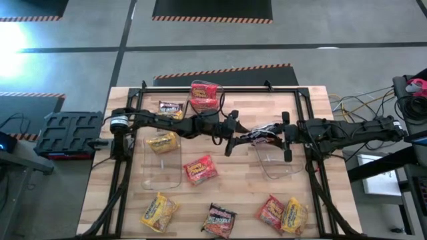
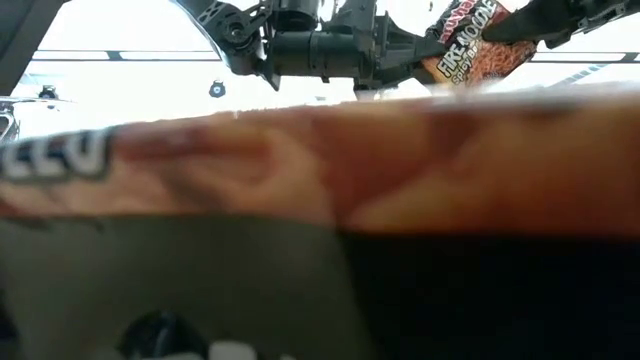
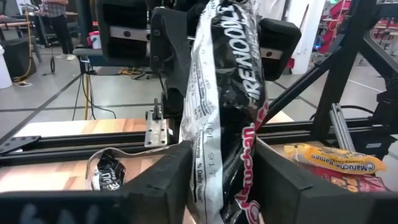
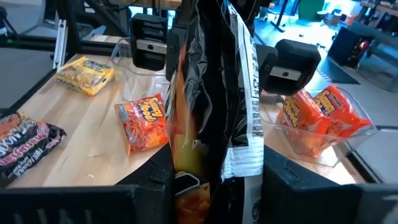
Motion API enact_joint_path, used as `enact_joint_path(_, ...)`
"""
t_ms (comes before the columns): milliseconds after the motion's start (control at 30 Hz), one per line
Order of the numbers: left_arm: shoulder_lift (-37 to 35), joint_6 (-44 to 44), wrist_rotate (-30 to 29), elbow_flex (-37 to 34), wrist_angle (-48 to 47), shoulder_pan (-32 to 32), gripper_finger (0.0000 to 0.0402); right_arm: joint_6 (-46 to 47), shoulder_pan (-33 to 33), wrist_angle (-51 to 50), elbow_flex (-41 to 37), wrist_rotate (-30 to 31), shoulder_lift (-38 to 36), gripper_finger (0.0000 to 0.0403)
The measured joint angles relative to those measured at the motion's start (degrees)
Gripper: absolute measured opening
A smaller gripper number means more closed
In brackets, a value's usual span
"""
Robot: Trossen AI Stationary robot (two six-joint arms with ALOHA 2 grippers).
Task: Sort Maruchan noodles
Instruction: Put the bottom left black pack noodle into the bottom right transparent bin
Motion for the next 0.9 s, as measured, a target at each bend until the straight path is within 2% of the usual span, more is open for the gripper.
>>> enact_joint_path(167,0.00,-0.04,0.27,-0.02,-0.04,0.02,0.0101,5.48,-0.02,-0.39,0.02,-0.56,0.00,0.0133)
enact_joint_path(500,0.00,-0.09,1.01,-0.04,-3.14,0.28,0.0107,15.69,0.00,-9.17,0.91,-1.60,0.03,0.0208)
enact_joint_path(733,0.00,0.74,0.77,-0.04,-3.46,0.96,0.0100,23.74,0.00,-24.72,10.32,0.06,2.30,0.0218)
enact_joint_path(900,0.00,1.30,-2.11,-0.04,-3.30,1.25,0.0102,26.17,-0.02,-35.38,20.02,2.07,6.88,0.0219)
